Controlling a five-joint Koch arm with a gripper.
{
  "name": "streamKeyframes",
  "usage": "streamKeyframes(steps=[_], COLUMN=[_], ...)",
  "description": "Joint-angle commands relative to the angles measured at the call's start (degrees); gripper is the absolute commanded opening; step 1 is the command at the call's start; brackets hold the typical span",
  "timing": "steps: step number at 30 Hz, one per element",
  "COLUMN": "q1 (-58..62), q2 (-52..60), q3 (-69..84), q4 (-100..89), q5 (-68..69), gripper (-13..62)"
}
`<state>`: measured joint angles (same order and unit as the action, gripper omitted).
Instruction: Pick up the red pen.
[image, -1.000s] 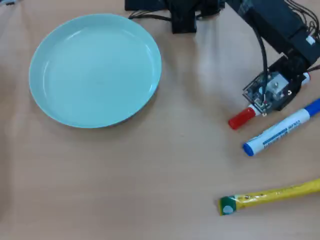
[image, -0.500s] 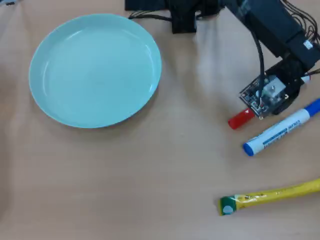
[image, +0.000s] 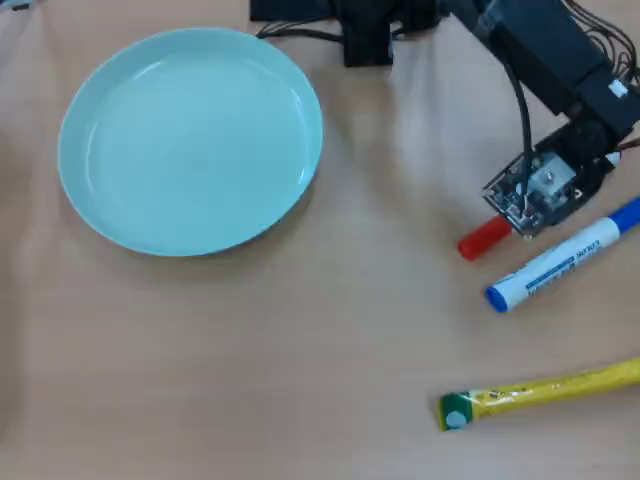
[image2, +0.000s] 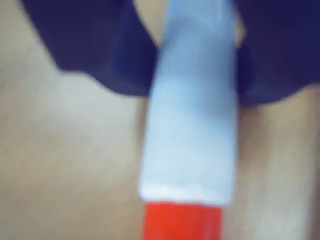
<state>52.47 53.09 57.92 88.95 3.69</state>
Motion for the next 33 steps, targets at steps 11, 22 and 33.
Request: streamKeyframes(steps=[11, 22, 33], q1=[-2.72, -4.04, -1.76], q2=[0.44, 0.70, 6.68], q3=[-1.58, -1.49, -1.67], q4=[-2.55, -1.85, 1.49], q5=[0.44, 0.53, 0.53], gripper=[-8.2, -8.1, -8.1])
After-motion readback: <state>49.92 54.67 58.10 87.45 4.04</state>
